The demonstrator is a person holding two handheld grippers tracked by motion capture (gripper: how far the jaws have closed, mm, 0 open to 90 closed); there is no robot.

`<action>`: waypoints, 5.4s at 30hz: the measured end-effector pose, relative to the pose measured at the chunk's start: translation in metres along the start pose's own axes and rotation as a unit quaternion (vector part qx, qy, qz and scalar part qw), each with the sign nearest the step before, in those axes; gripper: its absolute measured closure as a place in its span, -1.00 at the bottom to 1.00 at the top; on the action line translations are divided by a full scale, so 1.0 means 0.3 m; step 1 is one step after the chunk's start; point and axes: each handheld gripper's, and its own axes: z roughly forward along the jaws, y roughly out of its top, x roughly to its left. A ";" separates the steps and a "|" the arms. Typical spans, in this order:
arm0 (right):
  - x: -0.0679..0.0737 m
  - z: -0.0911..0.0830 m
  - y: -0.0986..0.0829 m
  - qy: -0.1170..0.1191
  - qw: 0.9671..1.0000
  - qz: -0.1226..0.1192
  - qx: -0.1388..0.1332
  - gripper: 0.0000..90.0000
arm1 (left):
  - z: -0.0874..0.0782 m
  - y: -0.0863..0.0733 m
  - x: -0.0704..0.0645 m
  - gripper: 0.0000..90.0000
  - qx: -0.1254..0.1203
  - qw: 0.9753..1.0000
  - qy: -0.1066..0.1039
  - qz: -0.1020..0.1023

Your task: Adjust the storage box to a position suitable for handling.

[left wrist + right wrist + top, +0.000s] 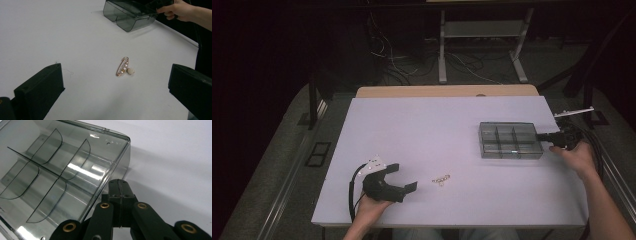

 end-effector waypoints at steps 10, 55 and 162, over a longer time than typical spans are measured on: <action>0.053 0.029 0.015 0.020 1.000 -0.012 0.007 0.99 | 0.001 -0.001 -0.002 -1.00 0.002 1.000 0.000 0.001; 0.277 0.101 -0.014 0.032 0.998 0.057 -0.020 0.99 | -0.002 -0.001 -0.005 -1.00 0.003 1.000 -0.004 0.006; 0.672 0.025 -0.023 0.146 0.985 -0.044 -0.077 -0.99 | 0.001 0.001 -0.010 -1.00 0.002 1.000 -0.011 0.004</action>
